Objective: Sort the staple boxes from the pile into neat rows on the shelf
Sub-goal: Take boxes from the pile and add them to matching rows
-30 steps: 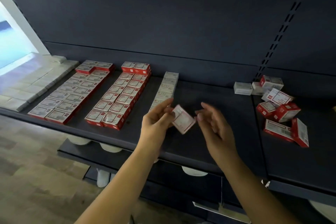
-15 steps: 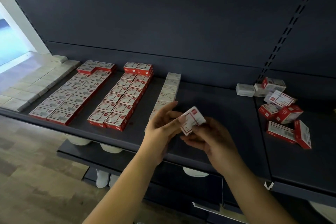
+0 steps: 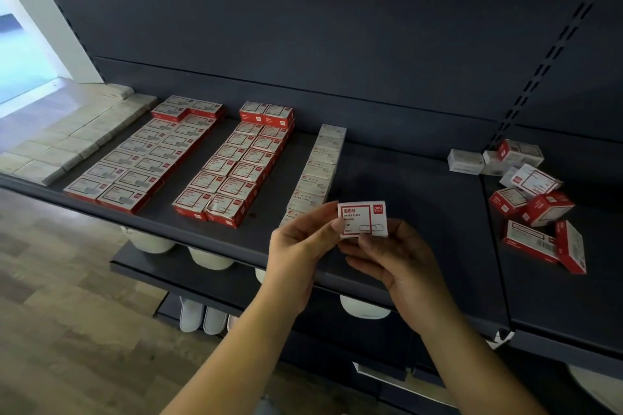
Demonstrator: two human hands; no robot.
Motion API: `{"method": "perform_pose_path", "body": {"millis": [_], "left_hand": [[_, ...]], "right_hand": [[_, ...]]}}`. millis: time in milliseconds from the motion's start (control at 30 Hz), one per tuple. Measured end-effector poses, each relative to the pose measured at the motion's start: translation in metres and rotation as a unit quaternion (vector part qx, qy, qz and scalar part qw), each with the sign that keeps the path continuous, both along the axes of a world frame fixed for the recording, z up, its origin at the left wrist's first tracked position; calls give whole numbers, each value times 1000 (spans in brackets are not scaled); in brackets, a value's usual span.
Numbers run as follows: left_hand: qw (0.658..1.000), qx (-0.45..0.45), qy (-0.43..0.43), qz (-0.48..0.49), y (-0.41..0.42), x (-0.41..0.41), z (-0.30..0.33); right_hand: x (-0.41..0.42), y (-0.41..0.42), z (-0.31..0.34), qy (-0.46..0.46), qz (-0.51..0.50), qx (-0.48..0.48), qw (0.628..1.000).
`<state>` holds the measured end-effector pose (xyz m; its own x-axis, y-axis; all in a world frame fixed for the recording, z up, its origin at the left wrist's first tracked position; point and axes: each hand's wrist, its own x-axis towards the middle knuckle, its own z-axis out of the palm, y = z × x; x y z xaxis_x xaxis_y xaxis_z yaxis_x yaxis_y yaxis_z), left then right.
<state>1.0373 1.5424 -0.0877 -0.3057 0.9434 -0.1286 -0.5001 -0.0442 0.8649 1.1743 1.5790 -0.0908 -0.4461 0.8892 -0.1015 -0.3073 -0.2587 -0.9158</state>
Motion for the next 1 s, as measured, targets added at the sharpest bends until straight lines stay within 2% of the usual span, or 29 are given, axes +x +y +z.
{"method": "perform_pose_path", "body": {"millis": [67,133,167,233,300,433,500,567,600,633,667,700,767,800,833,867,1000], "left_hand": [[1000,-1,-3,5,-2,-5,0],[1000,2,-5,7,-6,-12,0],[1000,5,-4,7,-8,-16,0],[1000,5,6,8,-12,-26,0],[1000,2,16,10,-15,-38,1],[999,7,39,3,-15,-67,5],[999,14,44,2,-11,-84,8],[998,17,54,-2,-5,-102,12],[996,24,84,-6,-2,-113,14],[988,40,149,-7,0,-125,15],[963,67,263,1,3,-138,16],[909,104,404,14,7,-153,16],[742,190,643,-2,18,-181,15],[675,212,707,-25,23,-192,16],[630,221,743,-45,26,-201,16],[603,226,763,-57,30,-207,18],[545,267,792,-71,49,-233,17]], "right_hand": [[-5,-2,-3,-47,-15,50,998],[-11,-4,-5,-116,-52,146,981],[-13,-3,-6,-166,-75,224,957],[-19,1,-12,-254,-93,404,874],[-27,6,-14,-301,-94,501,806],[-54,15,-7,-341,-134,594,716],[-70,19,-4,-349,-149,605,700],[-88,22,-3,-354,-151,602,700],[-98,24,-2,-359,-151,602,697],[-107,26,-1,-366,-151,603,693],[-117,29,0,-375,-149,602,690],[-128,32,2,-386,-147,598,688],[-150,37,3,-412,-142,581,688],[-161,39,3,-423,-141,571,689],[-170,40,2,-431,-140,564,690],[-179,41,1,-435,-139,560,691],[-205,47,-7,-431,-150,560,692]]}}
